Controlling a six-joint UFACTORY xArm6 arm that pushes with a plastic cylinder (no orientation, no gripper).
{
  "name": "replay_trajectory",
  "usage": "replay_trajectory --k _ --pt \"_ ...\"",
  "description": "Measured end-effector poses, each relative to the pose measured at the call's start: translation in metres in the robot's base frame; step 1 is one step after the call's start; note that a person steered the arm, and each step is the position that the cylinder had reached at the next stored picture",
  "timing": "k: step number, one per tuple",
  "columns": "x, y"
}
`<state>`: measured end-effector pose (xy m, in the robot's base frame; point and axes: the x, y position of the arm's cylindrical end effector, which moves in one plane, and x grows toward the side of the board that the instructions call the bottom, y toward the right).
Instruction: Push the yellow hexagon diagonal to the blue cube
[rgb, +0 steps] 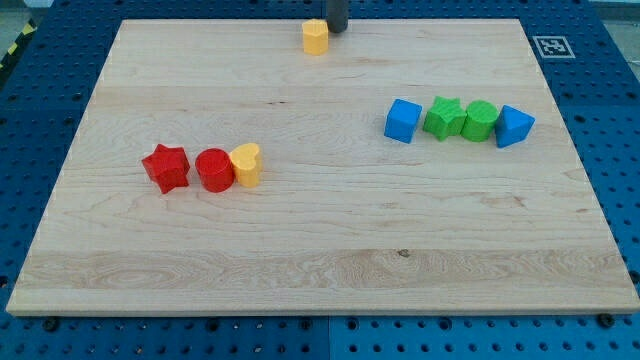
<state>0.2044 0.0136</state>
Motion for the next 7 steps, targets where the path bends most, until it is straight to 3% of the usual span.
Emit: replay_trajectory --k 4,7 --pt "0.027 -0.023" --pt "0.074 -0.025"
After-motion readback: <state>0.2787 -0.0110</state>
